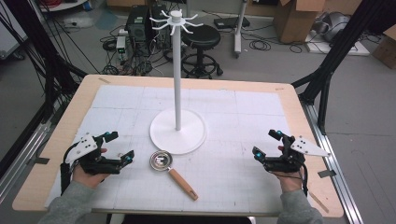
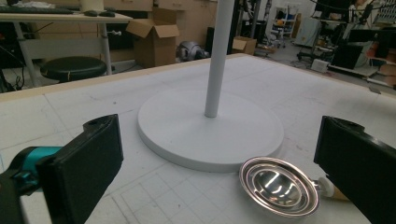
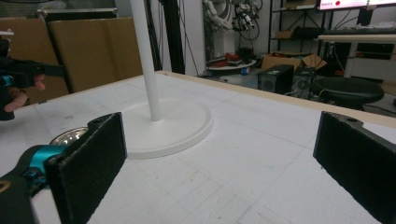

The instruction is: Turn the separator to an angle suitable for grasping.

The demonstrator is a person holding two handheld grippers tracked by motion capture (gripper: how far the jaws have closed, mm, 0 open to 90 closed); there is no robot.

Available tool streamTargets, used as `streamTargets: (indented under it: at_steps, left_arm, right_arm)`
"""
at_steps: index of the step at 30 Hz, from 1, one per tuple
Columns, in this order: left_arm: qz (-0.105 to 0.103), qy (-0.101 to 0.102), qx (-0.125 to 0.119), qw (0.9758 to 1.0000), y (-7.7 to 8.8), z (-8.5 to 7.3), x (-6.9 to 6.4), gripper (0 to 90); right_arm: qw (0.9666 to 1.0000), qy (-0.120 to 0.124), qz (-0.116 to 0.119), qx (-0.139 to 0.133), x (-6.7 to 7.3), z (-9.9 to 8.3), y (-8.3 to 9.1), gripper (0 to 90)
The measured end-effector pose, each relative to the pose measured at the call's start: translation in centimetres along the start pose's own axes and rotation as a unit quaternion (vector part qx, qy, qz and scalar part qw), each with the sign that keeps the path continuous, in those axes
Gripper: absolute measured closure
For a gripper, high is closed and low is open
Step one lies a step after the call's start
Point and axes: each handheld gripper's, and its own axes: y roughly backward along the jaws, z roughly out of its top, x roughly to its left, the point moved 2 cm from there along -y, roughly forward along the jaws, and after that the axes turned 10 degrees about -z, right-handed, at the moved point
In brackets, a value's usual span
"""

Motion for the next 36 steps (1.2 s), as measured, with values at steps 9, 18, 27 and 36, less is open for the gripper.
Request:
streamTargets:
  at_steps: [9,18,27,36]
  left_arm:
    - [-0.011,-0.003,-0.005,0.9999,-0.4,0.1,-0.5,1.7]
    - [-0.030,-0.015,-0.006,0.9994,-1.2,0.6,-1.6,1.7]
    - [-0.054,-0.028,0.006,0.9981,-2.5,0.8,-3.0,17.0]
    - [-0.074,-0.017,0.038,0.9964,-3.1,0.9,-3.9,47.5]
  right_arm:
    - [0.9999,0.015,0.001,0.001,0.5,-0.1,0.2,6.8]
    - [0.9998,0.011,0.011,0.008,0.5,-0.3,-0.2,6.7]
    - [0.9995,0.015,0.021,0.015,0.5,-0.4,-0.3,6.7]
    - [0.9994,0.018,0.017,0.025,0.6,-0.5,-0.4,6.7]
